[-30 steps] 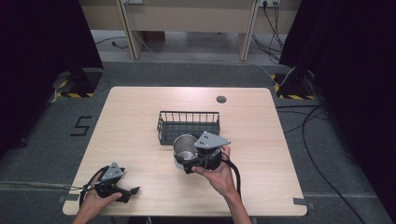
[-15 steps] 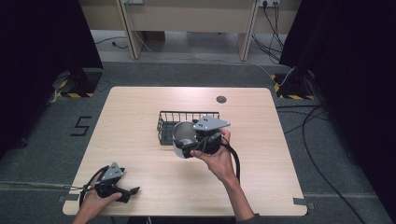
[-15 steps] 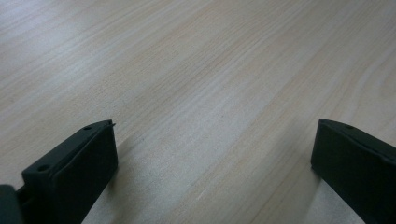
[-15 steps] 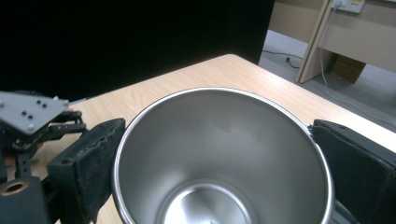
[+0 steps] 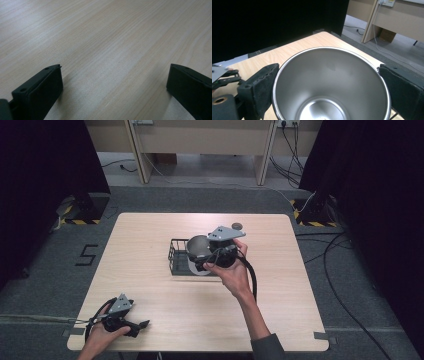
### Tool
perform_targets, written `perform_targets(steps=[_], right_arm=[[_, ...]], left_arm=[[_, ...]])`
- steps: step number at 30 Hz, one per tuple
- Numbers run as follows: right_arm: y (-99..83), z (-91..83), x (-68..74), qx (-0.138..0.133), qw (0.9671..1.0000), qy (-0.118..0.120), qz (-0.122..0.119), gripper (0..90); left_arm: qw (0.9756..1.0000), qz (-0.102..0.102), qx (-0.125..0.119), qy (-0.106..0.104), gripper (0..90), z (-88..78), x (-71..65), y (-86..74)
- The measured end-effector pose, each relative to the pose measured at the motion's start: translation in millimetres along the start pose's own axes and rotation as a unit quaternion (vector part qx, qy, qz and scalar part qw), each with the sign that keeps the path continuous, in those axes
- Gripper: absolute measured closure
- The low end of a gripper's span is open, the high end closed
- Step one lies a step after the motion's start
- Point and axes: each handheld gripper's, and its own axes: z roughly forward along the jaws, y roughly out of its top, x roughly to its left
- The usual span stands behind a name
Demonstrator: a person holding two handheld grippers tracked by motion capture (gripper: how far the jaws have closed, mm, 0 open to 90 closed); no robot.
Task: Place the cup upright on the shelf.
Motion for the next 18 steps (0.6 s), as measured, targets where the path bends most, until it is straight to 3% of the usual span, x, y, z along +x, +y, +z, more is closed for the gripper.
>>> perform_targets(steps=[18], right_arm=[[18.9,41.5,-30.2,0.023,0.9992,-0.027,0.017,6.4]], left_arm=[[1.0,0.001,0.0,0.0,0.0,0.0,0.1,0.0]])
